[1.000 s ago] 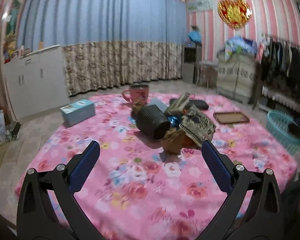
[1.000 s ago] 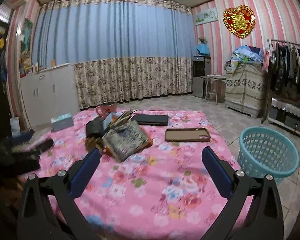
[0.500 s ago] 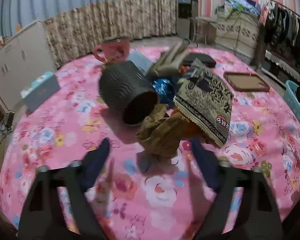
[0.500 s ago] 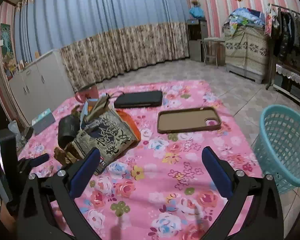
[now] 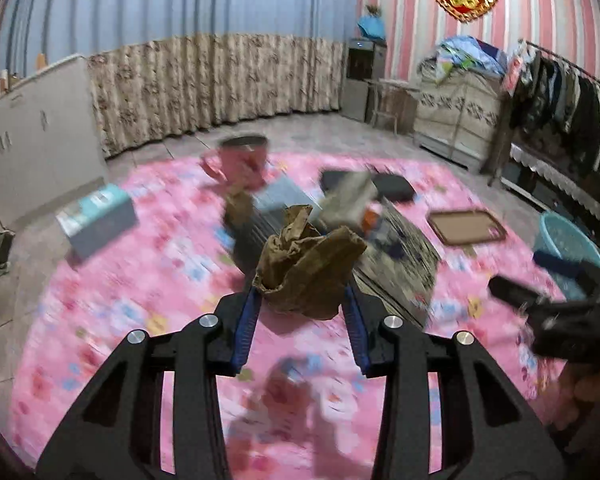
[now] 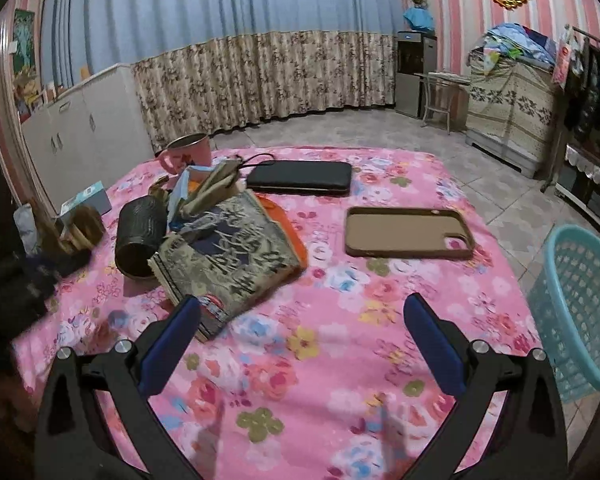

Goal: Collect trash
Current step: 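Grasp the brown work glove with the left tool while the right tool grasps the printed paper bag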

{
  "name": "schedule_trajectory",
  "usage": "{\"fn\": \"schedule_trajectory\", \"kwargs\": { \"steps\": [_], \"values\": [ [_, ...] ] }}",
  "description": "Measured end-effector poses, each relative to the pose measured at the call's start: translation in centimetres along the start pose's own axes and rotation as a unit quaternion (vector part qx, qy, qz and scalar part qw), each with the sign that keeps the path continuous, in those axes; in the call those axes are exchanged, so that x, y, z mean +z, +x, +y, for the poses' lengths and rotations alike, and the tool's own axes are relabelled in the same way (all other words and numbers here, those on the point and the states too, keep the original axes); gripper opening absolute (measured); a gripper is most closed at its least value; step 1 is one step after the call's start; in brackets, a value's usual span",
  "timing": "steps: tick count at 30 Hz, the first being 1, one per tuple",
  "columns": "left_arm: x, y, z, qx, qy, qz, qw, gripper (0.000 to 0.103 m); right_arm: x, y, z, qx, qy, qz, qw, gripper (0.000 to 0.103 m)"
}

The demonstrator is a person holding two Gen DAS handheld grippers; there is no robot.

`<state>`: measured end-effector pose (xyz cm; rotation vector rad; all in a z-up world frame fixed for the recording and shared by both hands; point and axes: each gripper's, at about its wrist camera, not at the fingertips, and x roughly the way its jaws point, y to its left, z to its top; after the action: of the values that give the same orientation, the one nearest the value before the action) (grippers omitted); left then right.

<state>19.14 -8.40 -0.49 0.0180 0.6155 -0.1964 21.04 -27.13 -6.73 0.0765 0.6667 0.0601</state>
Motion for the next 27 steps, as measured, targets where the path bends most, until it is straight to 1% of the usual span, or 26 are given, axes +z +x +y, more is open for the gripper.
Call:
{"fn": "schedule_trajectory", "kwargs": {
  "steps": [2,4,6,7,8,9,10,11,14,15,16,17,18,19,22,24,25,27],
  "values": [
    [0.9,0.0,0.7,0.006,0.011,-0.004,0.9999,0.038,0.5,1.1,0.9,0.013,0.002,0.007,1.0,0.099],
    [1.5,0.5,1.3,0.028,0.039,-0.006,0.9988,0.038,0.9,2.5,2.4,0.016,-0.002,0.014,1.0,0.099],
    [1.4,0.7,2.4,0.032,0.035,-0.006,0.9988,0.038,0.5,3.6,4.0,0.027,-0.014,0.024,0.999,0.099],
    [1.1,0.9,3.1,0.031,0.02,-0.004,0.9993,0.038,0.1,4.0,4.9,0.028,-0.023,0.027,0.999,0.099],
    [0.8,1.2,3.6,0.028,0.01,0.002,0.9996,0.038,-0.3,4.3,5.7,0.024,-0.035,0.029,0.999,0.099],
    [0.4,1.6,4.4,0.017,-0.013,0.018,0.9996,0.038,-0.8,4.9,6.8,0.016,-0.052,0.032,0.998,0.099],
    [0.3,1.8,4.9,0.01,-0.021,0.022,0.9995,0.038,-1.1,5.2,7.5,0.009,-0.063,0.036,0.997,0.099],
    [0.3,1.8,5.0,0.006,-0.025,0.022,0.9994,0.038,-1.1,5.7,8.3,-0.003,-0.076,0.044,0.996,0.099],
    [0.5,1.9,4.6,0.012,-0.006,0.016,0.9998,0.038,-0.7,6.1,9.1,-0.044,-0.091,0.036,0.994,0.099],
    [0.5,2.0,4.7,0.008,-0.009,0.018,0.9998,0.038,-0.5,6.4,9.2,-0.061,-0.092,0.04,0.993,0.099],
    [0.4,2.0,4.7,0.005,-0.012,0.019,0.9997,0.039,-0.5,7.0,9.2,-0.062,-0.091,0.054,0.992,0.099],
    [0.3,2.0,4.7,0.002,-0.016,0.02,0.9997,0.039,-0.5,7.2,9.1,-0.059,-0.09,0.064,0.992,0.095],
    [0.2,2.0,4.7,0.001,-0.016,0.022,0.9996,0.039,-0.5,7.2,8.8,-0.051,-0.087,0.067,0.993,0.076],
    [0.1,2.0,4.7,0.001,-0.015,0.023,0.9996,0.039,-0.6,7.1,8.6,-0.047,-0.083,0.069,0.993,0.066],
    [0.0,1.8,4.4,0.0,-0.011,0.023,0.9997,0.039,-0.7,6.8,7.6,-0.037,-0.069,0.073,0.994,0.043],
    [-0.2,1.6,4.4,0.001,-0.011,0.02,0.9997,0.039,-0.7,6.1,6.9,-0.041,-0.06,0.059,0.996,0.023],
    [-0.3,1.5,4.3,0.003,-0.011,0.019,0.9998,0.039,-0.7,5.4,6.3,-0.037,-0.05,0.05,0.997,0.018],
    [-0.5,1.5,4.2,0.005,-0.008,0.02,0.9998,0.039,-0.6,3.9,5.2,-0.016,-0.025,0.026,0.999,0.012]
  ]
}}
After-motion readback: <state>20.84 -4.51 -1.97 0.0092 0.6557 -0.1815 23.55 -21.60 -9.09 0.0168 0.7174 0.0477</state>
